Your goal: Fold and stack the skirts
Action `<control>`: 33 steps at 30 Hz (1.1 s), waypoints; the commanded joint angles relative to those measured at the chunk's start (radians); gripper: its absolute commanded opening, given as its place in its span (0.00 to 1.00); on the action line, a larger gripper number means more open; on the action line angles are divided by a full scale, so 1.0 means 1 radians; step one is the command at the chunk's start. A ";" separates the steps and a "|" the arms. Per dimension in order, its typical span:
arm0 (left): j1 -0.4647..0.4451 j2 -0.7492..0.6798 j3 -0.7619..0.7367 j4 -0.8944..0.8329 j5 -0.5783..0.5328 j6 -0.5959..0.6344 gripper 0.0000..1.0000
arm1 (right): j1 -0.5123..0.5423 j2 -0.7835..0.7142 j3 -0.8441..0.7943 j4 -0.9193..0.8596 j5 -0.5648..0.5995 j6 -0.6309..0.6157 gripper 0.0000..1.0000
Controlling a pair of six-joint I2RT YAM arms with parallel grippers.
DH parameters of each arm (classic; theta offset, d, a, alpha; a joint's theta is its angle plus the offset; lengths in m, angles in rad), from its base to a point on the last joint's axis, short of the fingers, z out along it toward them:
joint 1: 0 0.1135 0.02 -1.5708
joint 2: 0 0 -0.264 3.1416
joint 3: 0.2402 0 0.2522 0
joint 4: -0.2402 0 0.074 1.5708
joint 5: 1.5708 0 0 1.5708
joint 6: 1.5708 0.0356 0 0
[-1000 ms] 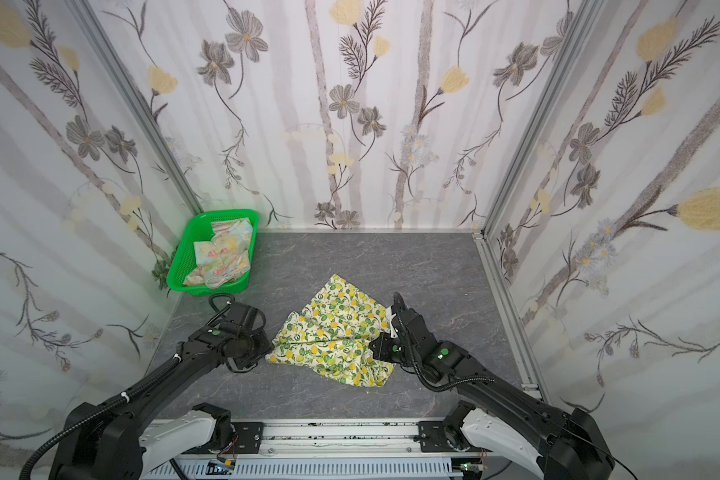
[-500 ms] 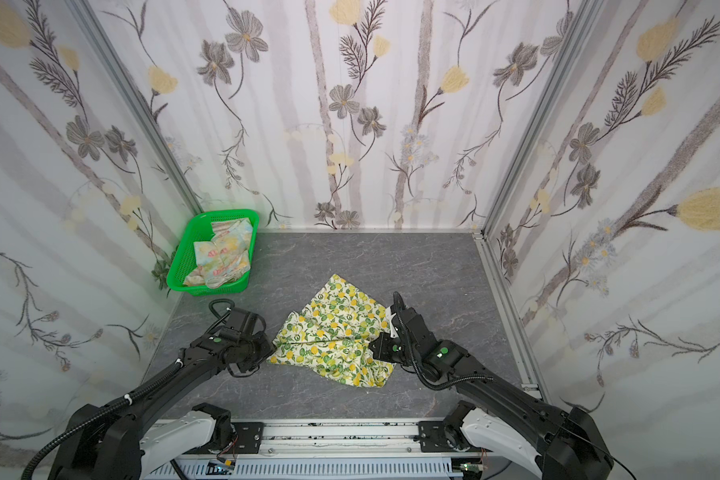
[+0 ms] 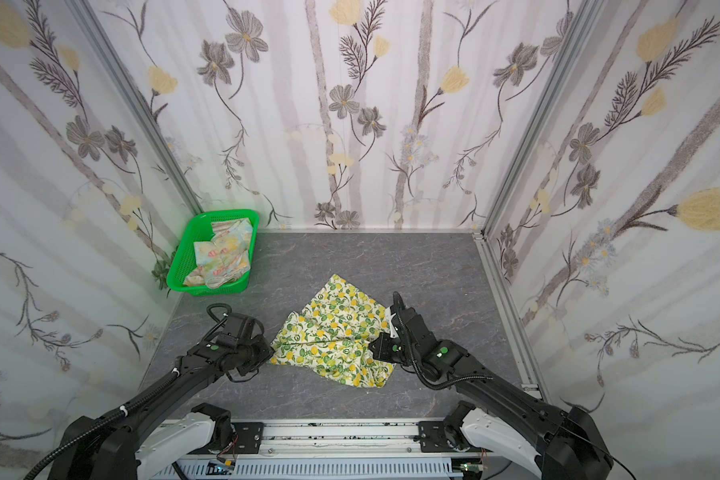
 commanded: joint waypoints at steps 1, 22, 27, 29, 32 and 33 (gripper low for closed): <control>0.000 -0.017 -0.015 0.022 0.003 -0.018 0.35 | 0.001 0.005 0.014 0.021 -0.011 -0.008 0.00; 0.000 -0.003 -0.033 0.053 0.005 -0.029 0.31 | 0.000 0.022 0.032 0.011 -0.015 -0.009 0.00; -0.003 -0.037 -0.066 0.093 0.017 -0.057 0.00 | -0.001 0.033 0.039 0.009 -0.021 -0.012 0.00; -0.002 -0.039 -0.064 0.096 0.016 -0.055 0.00 | 0.000 0.033 0.038 0.011 -0.021 -0.012 0.00; -0.003 -0.047 -0.043 0.096 0.009 -0.051 0.00 | -0.002 0.027 0.040 0.006 -0.021 -0.012 0.00; -0.003 -0.052 -0.034 0.096 0.004 -0.051 0.00 | -0.004 0.021 0.040 0.002 -0.020 -0.011 0.00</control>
